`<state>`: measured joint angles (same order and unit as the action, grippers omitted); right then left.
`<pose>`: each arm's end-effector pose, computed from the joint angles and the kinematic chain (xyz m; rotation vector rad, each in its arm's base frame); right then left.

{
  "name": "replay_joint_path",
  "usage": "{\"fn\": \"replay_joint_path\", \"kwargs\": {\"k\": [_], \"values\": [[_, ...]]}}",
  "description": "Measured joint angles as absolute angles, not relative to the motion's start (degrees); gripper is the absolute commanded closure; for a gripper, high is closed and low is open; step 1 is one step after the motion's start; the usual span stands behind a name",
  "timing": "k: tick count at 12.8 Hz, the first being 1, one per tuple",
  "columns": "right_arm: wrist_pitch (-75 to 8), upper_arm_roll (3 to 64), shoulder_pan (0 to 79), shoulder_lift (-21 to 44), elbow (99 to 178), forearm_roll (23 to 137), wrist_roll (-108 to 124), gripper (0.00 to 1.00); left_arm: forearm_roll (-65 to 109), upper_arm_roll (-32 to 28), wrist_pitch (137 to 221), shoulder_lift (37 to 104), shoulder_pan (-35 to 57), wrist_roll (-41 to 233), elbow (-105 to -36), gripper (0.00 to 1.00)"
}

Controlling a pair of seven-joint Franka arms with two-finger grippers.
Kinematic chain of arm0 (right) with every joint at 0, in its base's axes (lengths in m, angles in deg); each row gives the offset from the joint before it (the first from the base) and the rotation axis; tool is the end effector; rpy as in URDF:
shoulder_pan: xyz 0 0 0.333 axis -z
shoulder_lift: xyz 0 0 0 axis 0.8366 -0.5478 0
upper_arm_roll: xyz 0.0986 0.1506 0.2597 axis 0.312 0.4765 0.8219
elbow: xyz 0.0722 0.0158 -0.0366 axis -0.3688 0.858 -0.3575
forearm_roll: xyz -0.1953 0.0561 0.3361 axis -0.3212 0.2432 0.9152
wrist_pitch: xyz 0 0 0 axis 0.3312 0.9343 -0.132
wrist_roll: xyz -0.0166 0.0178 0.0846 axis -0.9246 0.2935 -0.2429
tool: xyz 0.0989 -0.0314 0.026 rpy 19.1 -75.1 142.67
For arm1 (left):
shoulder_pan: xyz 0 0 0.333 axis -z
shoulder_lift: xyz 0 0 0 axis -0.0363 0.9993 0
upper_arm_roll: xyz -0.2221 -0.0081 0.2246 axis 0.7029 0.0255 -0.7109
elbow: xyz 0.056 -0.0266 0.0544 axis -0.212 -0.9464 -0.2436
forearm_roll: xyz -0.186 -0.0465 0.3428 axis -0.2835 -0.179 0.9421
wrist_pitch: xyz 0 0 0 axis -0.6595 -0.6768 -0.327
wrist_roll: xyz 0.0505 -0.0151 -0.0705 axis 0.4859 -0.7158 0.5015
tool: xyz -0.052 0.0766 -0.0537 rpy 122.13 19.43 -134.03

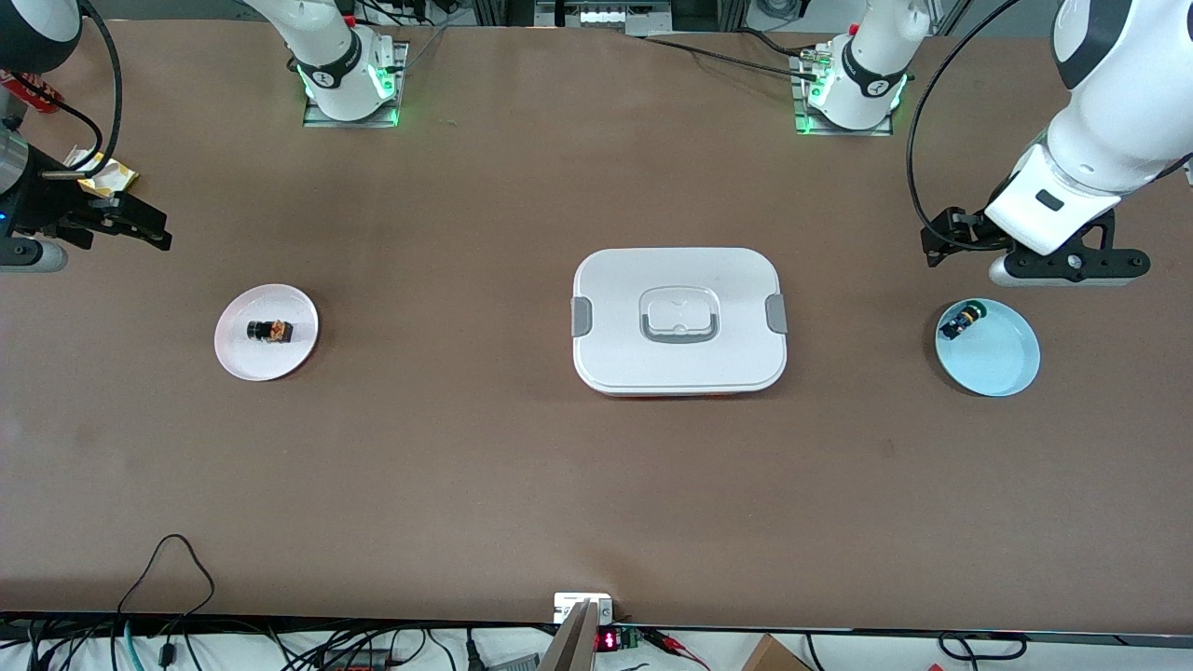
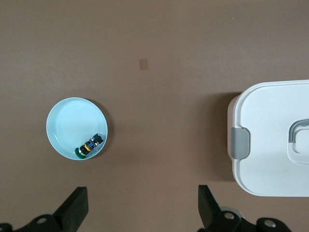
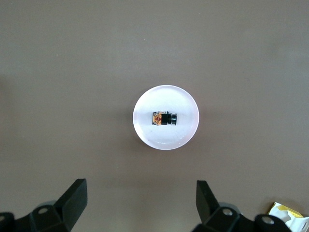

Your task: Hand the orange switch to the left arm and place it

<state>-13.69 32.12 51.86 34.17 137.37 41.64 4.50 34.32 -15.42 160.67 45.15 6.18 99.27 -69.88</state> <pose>0.5597 -0.0206 0.5647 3.1104 0.0008 -0.0772 0.5572 -0.0815 0.5578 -3.0767 -0.0046 0.0168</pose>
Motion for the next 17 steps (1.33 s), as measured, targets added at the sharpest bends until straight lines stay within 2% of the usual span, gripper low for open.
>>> {"fn": "replay_joint_path", "kwargs": {"k": [7, 17], "values": [[-15.5, 32.14, 50.42, 28.6, 137.37, 41.64, 4.5, 0.0, 34.32, -15.39, 160.67, 45.15, 6.21, 99.27, -69.87, 0.0], [-23.61, 31.86, 50.45, 18.2, 137.8, 41.63, 2.49, 0.0, 34.32, -15.37, 160.67, 45.15, 6.22, 99.27, -69.85, 0.0]]}}
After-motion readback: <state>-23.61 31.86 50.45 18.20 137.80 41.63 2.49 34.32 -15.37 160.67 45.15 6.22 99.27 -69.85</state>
